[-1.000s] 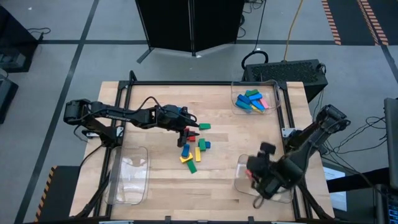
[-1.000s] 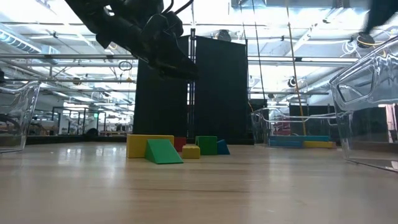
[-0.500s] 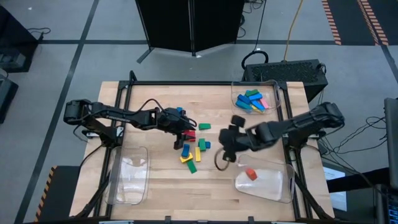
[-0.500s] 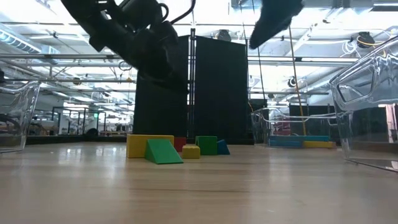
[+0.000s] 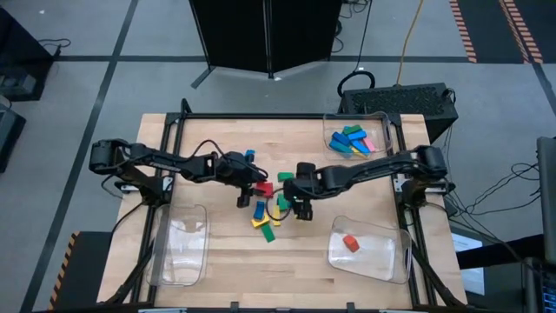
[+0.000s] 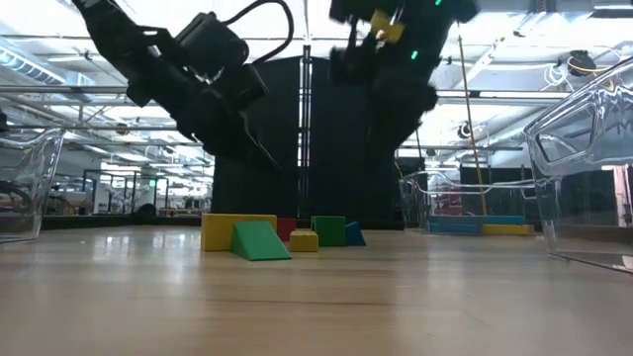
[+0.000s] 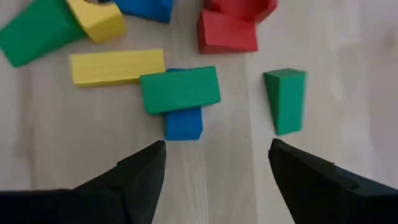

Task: Sort blocks by size
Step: Put the blue triangle block into the bottom right transparent bin

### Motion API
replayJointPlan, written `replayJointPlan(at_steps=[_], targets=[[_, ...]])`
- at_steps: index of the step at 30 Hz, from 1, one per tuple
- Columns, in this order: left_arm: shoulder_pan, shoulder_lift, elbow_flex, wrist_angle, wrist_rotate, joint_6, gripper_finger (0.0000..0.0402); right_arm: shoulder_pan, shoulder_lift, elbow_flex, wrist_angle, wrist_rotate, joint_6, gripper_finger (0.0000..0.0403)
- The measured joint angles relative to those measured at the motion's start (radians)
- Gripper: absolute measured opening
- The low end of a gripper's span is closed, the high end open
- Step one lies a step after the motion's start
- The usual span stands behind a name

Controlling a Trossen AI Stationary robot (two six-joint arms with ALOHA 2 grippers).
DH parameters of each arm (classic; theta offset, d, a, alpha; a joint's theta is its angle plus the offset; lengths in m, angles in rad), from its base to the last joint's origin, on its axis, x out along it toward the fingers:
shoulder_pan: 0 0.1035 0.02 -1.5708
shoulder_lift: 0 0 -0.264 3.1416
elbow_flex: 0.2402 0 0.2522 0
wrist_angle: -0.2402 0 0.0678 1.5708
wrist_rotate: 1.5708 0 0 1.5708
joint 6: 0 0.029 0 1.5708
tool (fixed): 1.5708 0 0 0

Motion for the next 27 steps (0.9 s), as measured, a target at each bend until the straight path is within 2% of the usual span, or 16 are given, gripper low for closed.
replayJointPlan(at_steps=[9, 21, 27], targets=[[0.003, 0.000, -0.004, -0.002, -0.031, 0.015, 0.0194, -0.058, 0.112, 0.000, 0.100, -0.167, -0.054, 0.0279], [0.004, 0.000, -0.004, -0.028, -0.113, 0.008, 0.0194, -0.056, 0.169, 0.000, 0.118, -0.170, -0.069, 0.0278], [0.004, 0.000, -0.004, -0.034, -0.116, 0.007, 0.0194, -0.055, 0.168, 0.000, 0.118, -0.171, -0.053, 0.0239]])
